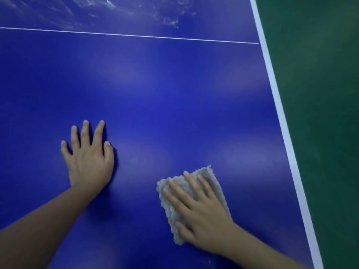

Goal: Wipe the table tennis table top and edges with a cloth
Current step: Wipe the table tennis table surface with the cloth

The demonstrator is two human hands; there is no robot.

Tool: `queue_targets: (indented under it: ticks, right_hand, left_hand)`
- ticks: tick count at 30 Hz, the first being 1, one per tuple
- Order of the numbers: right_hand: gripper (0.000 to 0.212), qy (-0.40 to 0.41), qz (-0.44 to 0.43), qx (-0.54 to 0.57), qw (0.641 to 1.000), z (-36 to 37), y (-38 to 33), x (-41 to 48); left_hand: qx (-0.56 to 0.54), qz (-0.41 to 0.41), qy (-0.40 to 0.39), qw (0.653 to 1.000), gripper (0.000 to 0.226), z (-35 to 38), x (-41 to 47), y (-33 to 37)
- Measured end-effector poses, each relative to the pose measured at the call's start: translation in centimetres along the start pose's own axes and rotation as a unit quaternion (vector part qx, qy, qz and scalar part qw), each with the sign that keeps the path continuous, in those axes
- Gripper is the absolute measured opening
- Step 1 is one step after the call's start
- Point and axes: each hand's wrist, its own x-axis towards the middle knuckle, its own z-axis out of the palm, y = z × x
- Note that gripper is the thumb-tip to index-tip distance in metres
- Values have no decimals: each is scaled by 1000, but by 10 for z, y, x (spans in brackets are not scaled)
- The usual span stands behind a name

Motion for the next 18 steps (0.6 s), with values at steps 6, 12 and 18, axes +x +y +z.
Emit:
queue_targets:
  ticks: [6, 12, 18]
  right_hand:
    - [72, 65, 330, -34, 941, -33, 163, 25]
    - [76, 82, 419, 37, 903, -14, 142, -7]
    - [71, 53, 118, 30, 991, 24, -68, -73]
  left_hand:
    - [-18, 5, 28, 999, 58, 4, 4, -4]
    - [-26, 11, 37, 999, 57, 11, 6, -8]
    - [-41, 17, 30, 999, 51, 8, 6, -8]
